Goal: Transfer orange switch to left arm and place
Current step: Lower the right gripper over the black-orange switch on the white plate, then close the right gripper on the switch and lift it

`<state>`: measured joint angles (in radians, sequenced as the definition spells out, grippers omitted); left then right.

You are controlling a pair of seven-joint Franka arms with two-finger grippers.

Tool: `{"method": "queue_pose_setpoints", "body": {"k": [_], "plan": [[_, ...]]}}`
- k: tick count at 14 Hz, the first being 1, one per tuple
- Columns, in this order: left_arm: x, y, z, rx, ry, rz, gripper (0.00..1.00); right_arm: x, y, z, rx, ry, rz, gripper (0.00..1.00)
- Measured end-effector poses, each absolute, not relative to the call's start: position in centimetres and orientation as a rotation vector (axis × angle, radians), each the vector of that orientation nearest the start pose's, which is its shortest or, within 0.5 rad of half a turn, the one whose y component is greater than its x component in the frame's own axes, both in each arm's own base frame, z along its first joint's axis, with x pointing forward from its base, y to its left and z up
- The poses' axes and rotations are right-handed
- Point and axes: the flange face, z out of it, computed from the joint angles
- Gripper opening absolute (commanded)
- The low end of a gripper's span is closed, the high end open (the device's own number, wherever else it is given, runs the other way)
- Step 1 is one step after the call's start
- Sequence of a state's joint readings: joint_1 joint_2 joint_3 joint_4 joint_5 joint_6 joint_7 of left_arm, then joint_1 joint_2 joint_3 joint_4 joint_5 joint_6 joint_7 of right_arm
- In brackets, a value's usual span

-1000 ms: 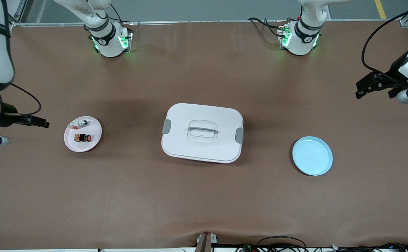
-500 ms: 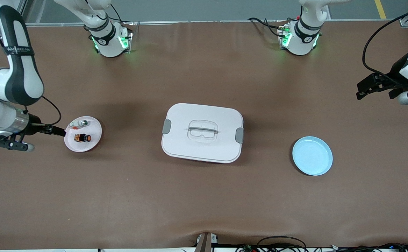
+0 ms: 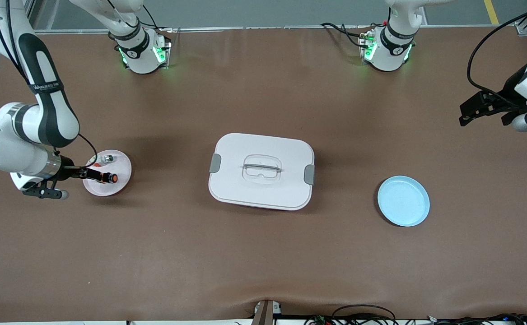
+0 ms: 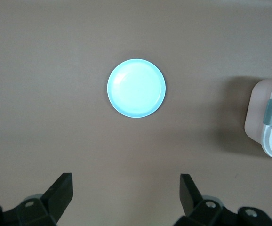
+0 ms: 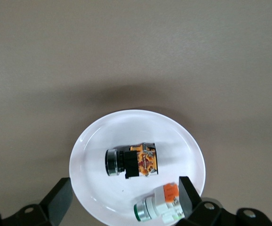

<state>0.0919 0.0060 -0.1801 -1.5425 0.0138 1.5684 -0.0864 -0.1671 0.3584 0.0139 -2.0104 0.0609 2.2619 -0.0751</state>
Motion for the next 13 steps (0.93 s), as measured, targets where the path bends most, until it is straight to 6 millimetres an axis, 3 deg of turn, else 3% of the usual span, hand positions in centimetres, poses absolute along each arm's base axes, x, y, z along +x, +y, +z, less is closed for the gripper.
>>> {"method": "queue_pose_setpoints", "body": {"k": [7,13], "plan": [[55.2,-4.7,63.2,-3.128,0.003,0.009,1.00,57.7,-8.8,22.2,-3.071,0.078,0.168,1.00],[55.0,-4.7,63.1,-3.127,0.003,0.030,1.00,57.4,-8.8,20.1,-3.068,0.036,0.187,1.00]]}}
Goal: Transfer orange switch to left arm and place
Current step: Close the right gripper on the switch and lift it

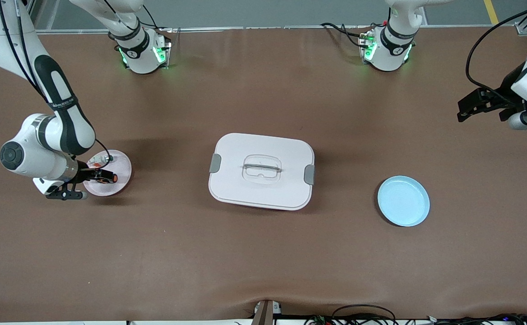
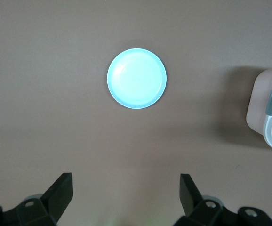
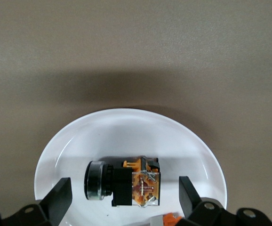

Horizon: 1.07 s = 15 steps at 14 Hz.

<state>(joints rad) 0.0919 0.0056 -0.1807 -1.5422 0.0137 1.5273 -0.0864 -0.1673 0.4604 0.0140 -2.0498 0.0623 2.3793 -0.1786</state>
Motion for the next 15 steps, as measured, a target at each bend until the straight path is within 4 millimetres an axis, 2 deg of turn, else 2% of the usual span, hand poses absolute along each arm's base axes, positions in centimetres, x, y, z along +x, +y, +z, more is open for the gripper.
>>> {"method": "queue_pose_setpoints", "body": {"k": [5,15], "plan": [[55.0,-4.7,63.3,-3.127,0.002,0.024,1.00,57.2,-8.6,18.9,-3.043,0.063,0.199,1.00],[55.0,-4.4,63.2,-3.127,-0.006,0.030,1.00,56.8,-8.5,17.8,-3.041,0.060,0.211,1.00]]}}
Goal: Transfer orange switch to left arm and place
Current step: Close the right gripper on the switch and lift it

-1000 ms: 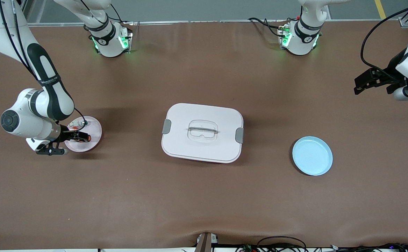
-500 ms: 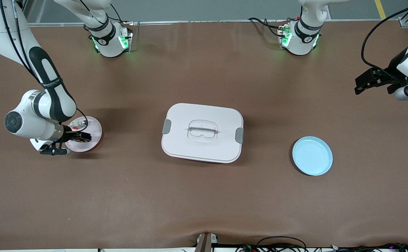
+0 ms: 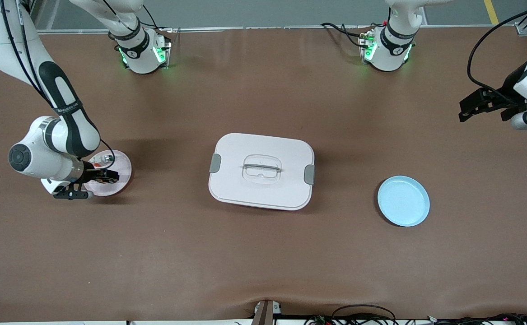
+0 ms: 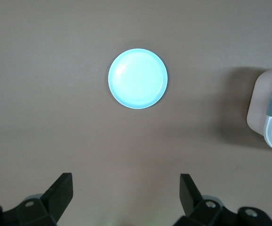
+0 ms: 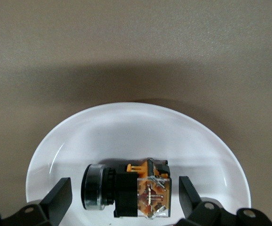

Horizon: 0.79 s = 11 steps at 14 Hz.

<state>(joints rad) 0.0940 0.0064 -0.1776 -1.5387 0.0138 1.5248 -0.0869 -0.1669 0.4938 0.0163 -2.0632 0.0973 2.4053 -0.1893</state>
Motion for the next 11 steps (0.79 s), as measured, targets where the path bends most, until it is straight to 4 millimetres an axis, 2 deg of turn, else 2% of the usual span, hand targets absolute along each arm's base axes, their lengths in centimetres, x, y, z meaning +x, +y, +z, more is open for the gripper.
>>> {"method": "queue_pose_setpoints", "body": {"k": [1,2,4,5,6,11], "plan": [[55.03,-4.42,63.19,-3.127,-0.006,0.031,1.00,56.73,-8.54,17.71,-3.041,0.060,0.213,0.93],[55.02,-4.43,63.15,-3.127,-0.006,0.033,1.00,56.70,-8.53,17.60,-3.041,0.060,0.216,0.79],[55.03,-4.45,63.08,-3.127,-0.005,0.036,1.00,56.68,-8.52,17.49,-3.040,0.059,0.218,0.43],[55.05,-4.45,63.01,-3.127,-0.005,0.038,1.00,56.69,-8.52,17.51,-3.040,0.059,0.217,0.30],[55.08,-4.45,62.96,-3.127,-0.005,0.040,1.00,56.71,-8.51,17.52,-3.040,0.058,0.217,0.00],[55.12,-3.90,62.87,-3.127,-0.021,0.044,1.00,56.69,-8.41,17.58,-3.027,0.070,0.242,0.00]]}}
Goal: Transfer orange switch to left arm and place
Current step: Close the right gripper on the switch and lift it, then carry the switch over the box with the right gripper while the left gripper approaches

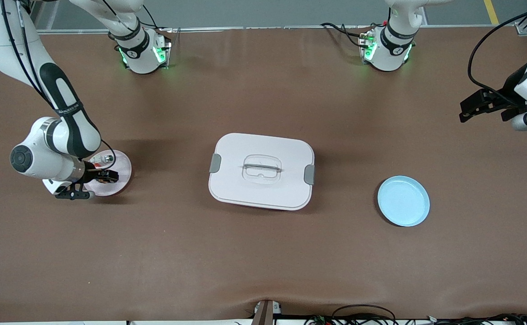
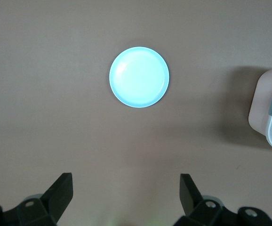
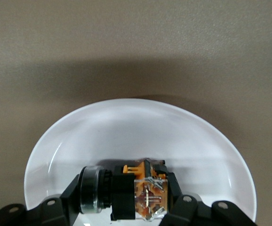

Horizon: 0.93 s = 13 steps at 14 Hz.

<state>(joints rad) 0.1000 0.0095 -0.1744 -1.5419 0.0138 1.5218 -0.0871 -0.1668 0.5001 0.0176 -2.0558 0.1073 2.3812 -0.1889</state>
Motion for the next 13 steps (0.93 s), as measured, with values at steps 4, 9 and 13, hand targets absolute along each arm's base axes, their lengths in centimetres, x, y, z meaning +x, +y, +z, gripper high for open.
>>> {"method": "queue_pose_setpoints", "body": {"k": [4,9,13], "plan": [[54.8,-3.8,62.6,-3.124,-0.023,0.083,1.00,57.5,-8.2,18.8,-2.958,0.157,0.305,0.00],[54.1,-3.9,62.7,-3.117,-0.020,0.147,1.00,59.6,-6.6,22.8,-2.895,0.348,0.416,0.00],[53.8,-5.9,62.6,-3.158,0.028,0.164,1.00,60.9,-1.9,25.7,-2.857,0.513,0.466,0.00]]}}
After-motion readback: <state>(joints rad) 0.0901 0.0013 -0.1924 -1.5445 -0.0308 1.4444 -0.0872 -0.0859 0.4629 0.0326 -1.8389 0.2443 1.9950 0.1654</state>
